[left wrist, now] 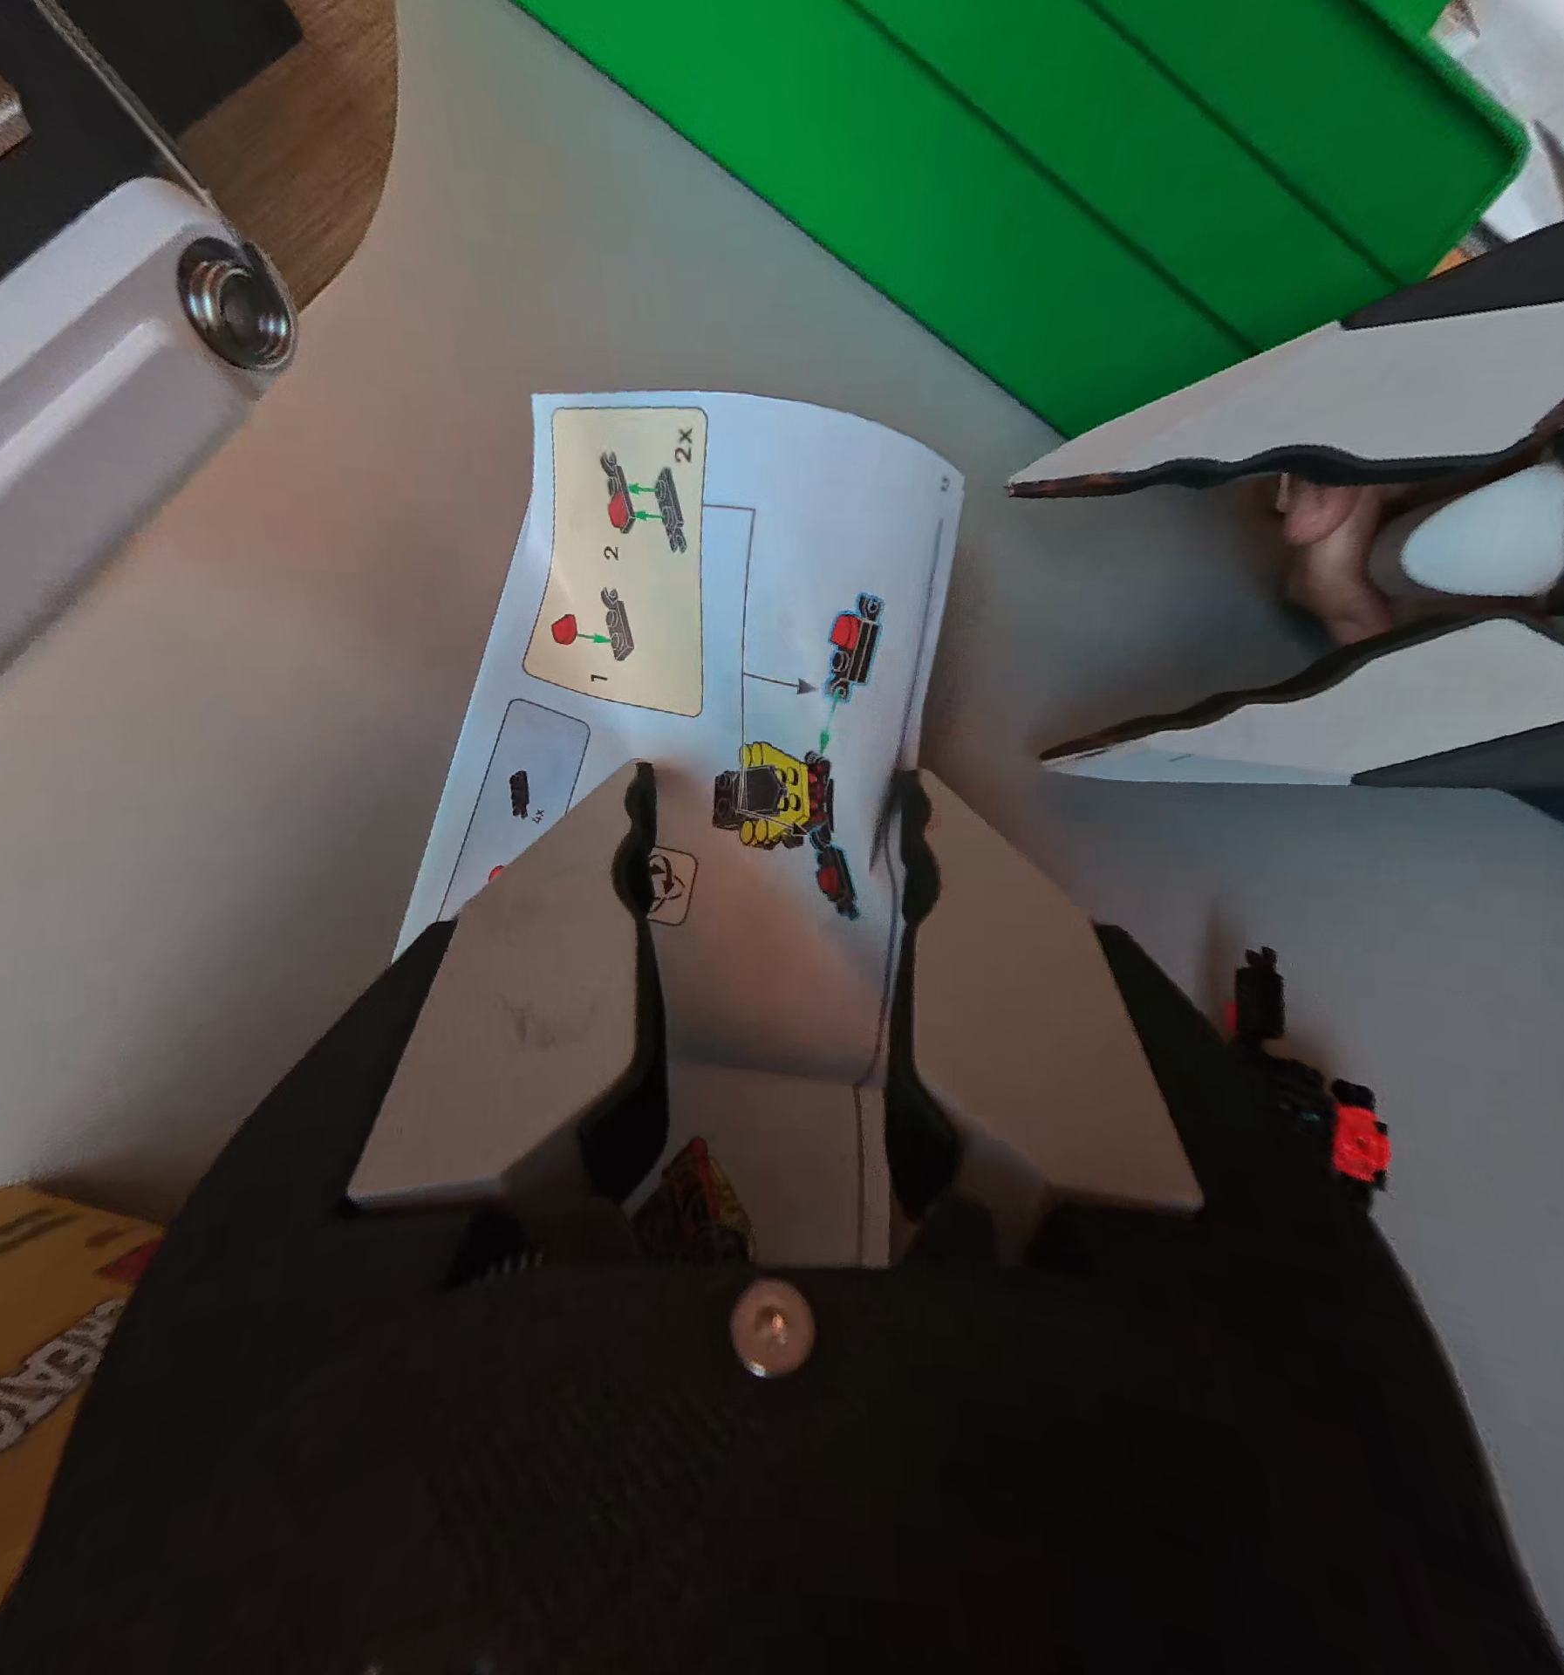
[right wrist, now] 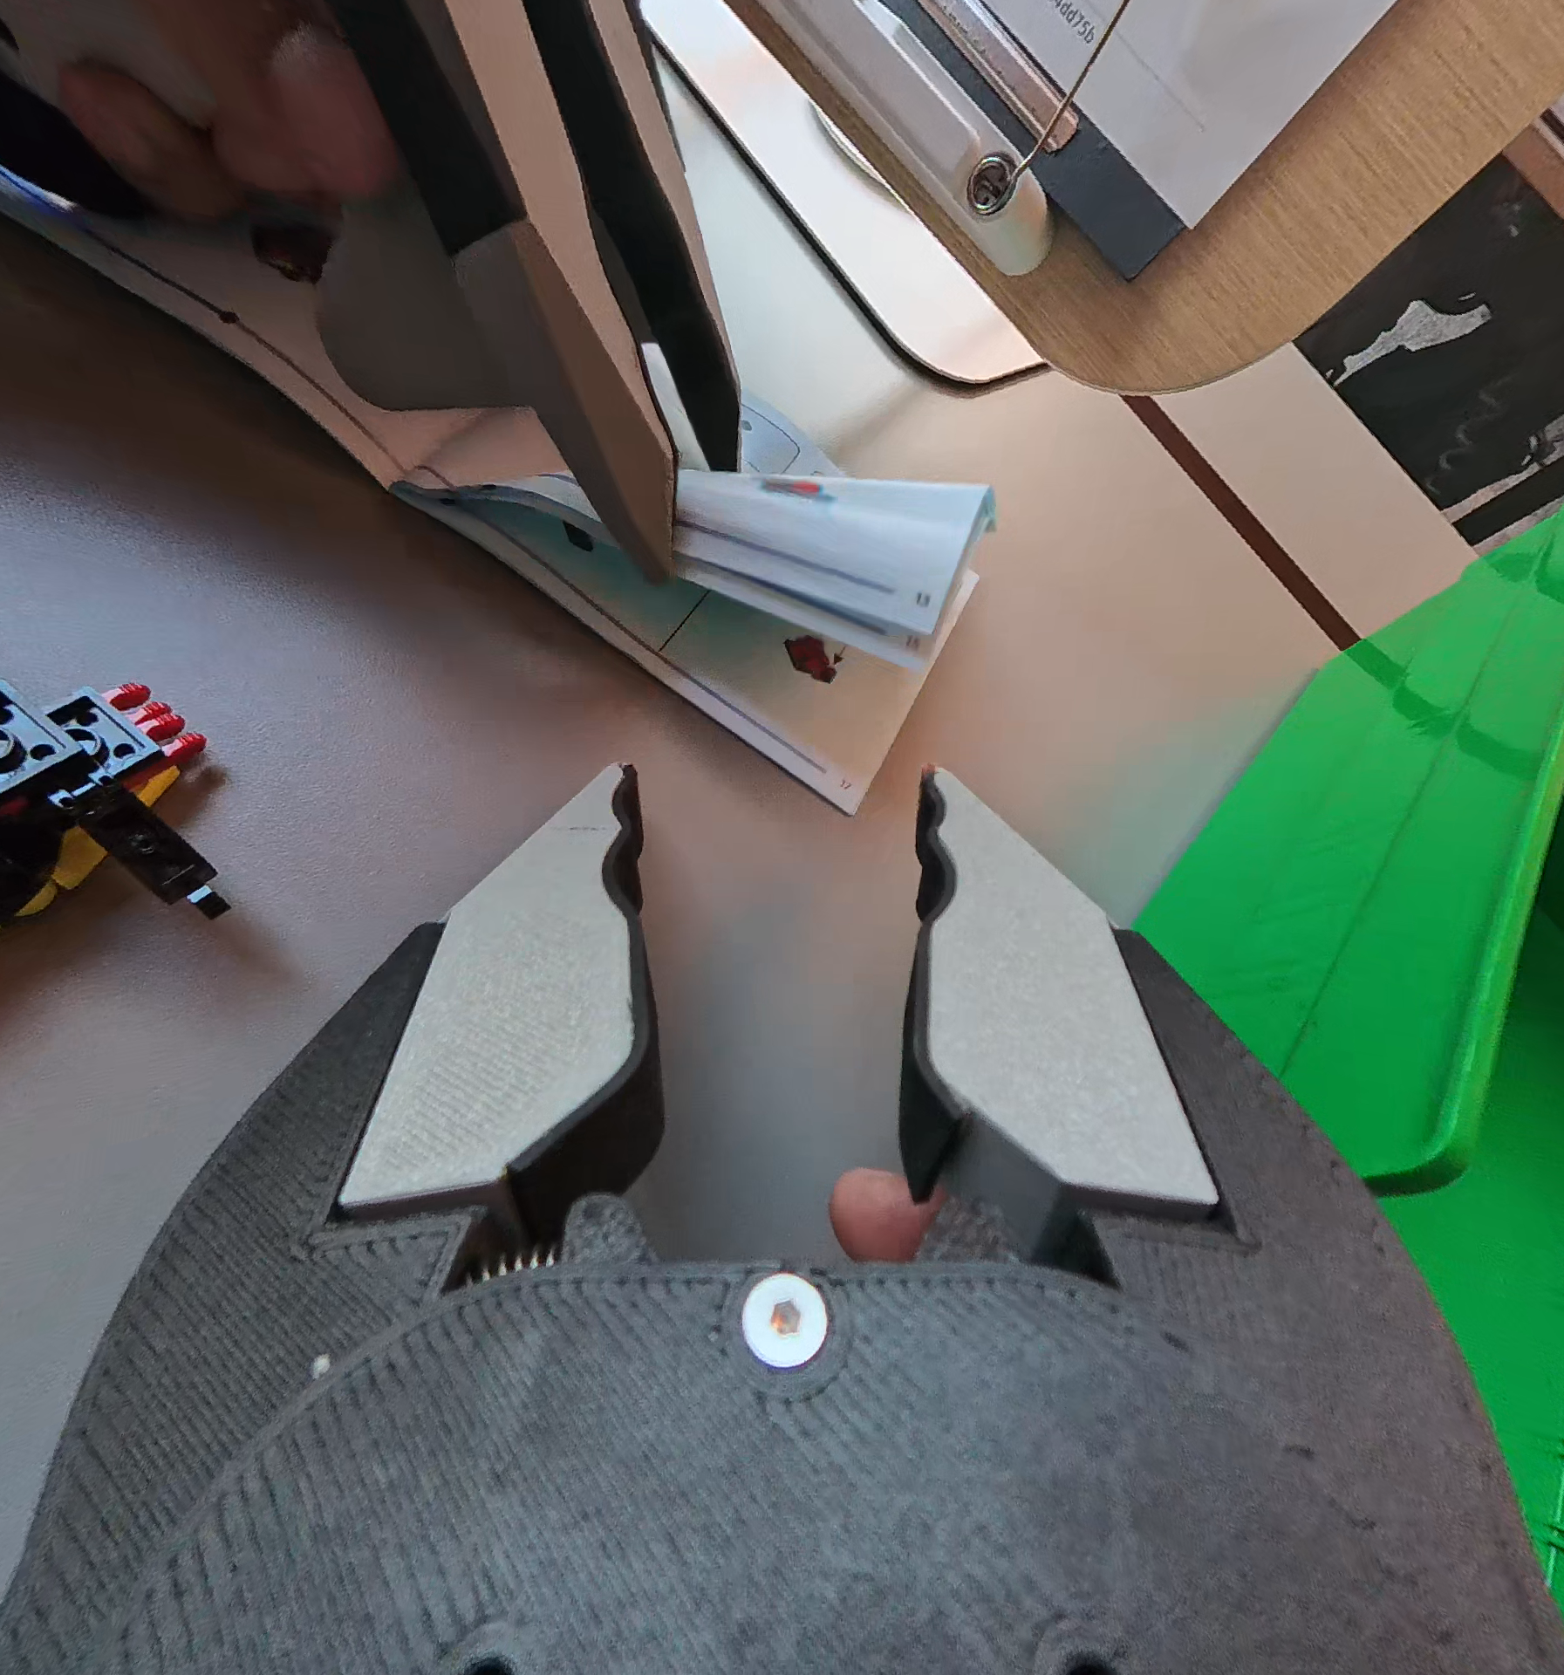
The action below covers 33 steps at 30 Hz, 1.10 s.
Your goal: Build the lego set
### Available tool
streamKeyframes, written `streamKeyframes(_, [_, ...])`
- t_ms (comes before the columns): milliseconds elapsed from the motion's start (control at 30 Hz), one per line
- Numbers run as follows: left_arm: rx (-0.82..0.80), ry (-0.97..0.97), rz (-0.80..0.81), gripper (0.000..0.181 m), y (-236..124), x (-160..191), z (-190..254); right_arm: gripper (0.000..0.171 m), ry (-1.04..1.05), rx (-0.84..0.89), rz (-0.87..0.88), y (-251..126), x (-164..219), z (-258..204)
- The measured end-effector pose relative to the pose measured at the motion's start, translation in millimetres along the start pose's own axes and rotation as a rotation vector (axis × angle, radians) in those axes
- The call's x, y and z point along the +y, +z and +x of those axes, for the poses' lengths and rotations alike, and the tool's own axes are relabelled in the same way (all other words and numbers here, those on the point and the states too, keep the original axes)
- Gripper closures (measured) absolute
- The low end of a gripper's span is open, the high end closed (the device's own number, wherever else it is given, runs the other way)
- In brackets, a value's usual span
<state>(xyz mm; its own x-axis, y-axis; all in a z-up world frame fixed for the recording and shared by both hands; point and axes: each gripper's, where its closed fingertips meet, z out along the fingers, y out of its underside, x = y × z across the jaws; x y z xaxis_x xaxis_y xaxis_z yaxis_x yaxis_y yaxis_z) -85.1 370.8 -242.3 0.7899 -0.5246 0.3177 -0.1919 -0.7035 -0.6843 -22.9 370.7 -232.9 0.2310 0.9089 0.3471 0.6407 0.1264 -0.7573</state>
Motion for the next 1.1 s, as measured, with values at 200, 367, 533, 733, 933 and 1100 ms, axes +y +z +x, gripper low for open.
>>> streamKeyframes(200, [0.040, -0.019, 0.014, 0.137, -1, 1, -1, 0.113, 0.017, -0.008, 0.000, 0, 0, 1])
streamKeyframes(367, [0.072, -0.016, 0.012, 0.135, -2, 1, 3, 0.113, 0.013, -0.009, -0.001, 0, 0, 0])
streamKeyframes(533, [0.084, 0.017, 0.003, 0.135, -2, 3, 6, 0.113, 0.050, -0.056, 0.056, -5, -9, -4])
streamKeyframes(733, [0.117, 0.043, -0.011, 0.136, -2, 7, 11, 0.115, 0.181, -0.207, 0.192, -15, -29, -14])
streamKeyframes(933, [0.150, 0.059, -0.023, 0.136, -4, 10, 16, 0.113, 0.276, -0.260, 0.178, -11, -31, -16])
streamKeyframes(1100, [0.163, 0.070, -0.029, 0.136, -4, 11, 19, 0.109, 0.275, -0.266, 0.167, -10, -30, -18])
